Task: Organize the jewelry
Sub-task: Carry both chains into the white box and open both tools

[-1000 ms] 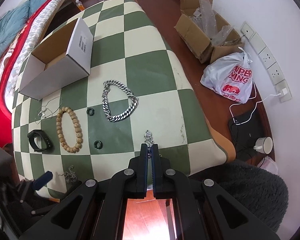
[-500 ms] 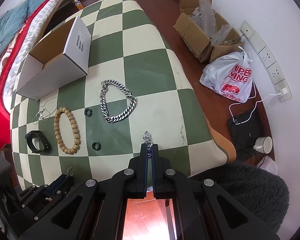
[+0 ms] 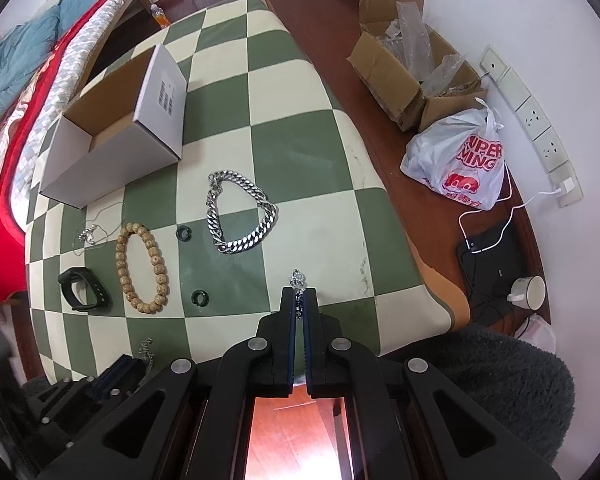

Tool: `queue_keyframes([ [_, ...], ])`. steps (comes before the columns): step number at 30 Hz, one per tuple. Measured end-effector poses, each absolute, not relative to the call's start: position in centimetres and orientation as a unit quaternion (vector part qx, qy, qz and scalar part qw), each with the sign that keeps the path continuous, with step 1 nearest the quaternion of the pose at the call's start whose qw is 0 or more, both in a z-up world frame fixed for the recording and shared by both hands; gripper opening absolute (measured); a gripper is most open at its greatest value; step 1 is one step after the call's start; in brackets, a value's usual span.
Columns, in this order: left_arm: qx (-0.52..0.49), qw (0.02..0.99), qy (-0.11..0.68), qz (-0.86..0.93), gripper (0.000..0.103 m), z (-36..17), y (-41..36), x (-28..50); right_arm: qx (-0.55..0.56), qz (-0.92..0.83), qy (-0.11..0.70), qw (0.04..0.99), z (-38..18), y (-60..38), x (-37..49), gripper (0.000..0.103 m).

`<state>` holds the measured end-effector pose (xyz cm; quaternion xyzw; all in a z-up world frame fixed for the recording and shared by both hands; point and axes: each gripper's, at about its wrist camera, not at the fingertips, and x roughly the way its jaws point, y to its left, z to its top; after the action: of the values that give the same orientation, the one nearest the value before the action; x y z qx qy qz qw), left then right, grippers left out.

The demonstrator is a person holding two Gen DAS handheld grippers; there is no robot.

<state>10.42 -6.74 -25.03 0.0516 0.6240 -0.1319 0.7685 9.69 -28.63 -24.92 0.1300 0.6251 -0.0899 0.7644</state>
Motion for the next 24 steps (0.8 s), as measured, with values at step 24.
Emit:
queue_keyframes([
  [24,0.007,0.853,0.499,-0.154,0.005,-7.7,-2.4,20.1,0.153,0.020,0.552,0.819,-11.6,-25.4,14.4,0.003],
])
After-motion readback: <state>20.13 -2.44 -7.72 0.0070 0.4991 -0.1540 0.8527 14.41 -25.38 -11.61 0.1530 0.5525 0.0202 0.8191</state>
